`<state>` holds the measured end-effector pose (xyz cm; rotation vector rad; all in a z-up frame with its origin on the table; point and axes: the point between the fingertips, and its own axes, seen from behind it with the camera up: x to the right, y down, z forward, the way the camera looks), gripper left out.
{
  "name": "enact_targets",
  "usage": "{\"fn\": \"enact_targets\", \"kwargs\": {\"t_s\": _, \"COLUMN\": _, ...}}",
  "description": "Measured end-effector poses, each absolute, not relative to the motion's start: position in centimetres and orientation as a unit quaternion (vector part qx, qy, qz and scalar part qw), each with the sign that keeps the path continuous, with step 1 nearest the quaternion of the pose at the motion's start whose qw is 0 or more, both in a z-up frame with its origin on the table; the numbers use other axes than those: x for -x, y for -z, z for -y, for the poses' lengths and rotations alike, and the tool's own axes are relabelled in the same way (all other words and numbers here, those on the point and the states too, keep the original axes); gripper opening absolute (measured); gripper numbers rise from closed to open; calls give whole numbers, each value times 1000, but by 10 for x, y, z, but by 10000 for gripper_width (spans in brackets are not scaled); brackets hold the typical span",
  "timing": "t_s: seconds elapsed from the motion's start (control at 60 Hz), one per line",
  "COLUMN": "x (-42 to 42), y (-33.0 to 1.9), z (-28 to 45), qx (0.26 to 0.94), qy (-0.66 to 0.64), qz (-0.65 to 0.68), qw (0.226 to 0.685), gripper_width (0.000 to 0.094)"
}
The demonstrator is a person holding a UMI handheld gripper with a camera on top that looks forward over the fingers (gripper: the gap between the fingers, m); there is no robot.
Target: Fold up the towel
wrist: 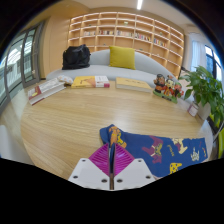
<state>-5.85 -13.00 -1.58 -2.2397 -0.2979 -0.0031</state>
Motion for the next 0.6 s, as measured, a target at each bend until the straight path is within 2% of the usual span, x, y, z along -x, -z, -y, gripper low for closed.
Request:
{"fn": "enact_targets", "kwargs": {"t_s": 0.117, "x": 66, "y": 13, "z": 135, "qx": 904, "qy": -26, "qz": 107, "qw": 413, "gripper_width": 24}}
{"fn": "enact_targets", "kwargs": {"t_s": 0.2, "x": 96, "y": -8, "z": 149, "qx": 901, "qy": -99, "qz": 97, "qw": 410, "gripper_width": 24}}
{"fn": "enact_targets", "kwargs": {"t_s": 0.317, "x": 126, "y": -81, "z": 163, "qx": 871, "qy": -185, "qz": 102, "qw": 445, "gripper_width": 24}}
{"fn": "enact_targets", "kwargs": {"t_s": 0.417, "x": 120, "y": -143, "z": 165, "qx": 843, "qy": -234, "qz": 93, "qw": 476, "gripper_width": 25}}
{"fn": "enact_targets", "kwargs": {"t_s": 0.467, "x": 106, "y": -161, "z": 160, "qx": 836, "qy": -245, "qz": 82, "qw": 485, "gripper_width": 25}}
{"fn": "enact_targets", "kwargs": {"t_s": 0.533, "x": 70, "y": -168, "z": 147, "qx": 834, "qy": -233, "qz": 67, "qw": 496, "gripper_width": 26}}
{"fn": "enact_targets", "kwargs": {"t_s": 0.6, "x": 18, "y": -156, "z": 133, "qx": 838, "qy": -207, "qz": 55, "qw": 502, "gripper_width": 27}}
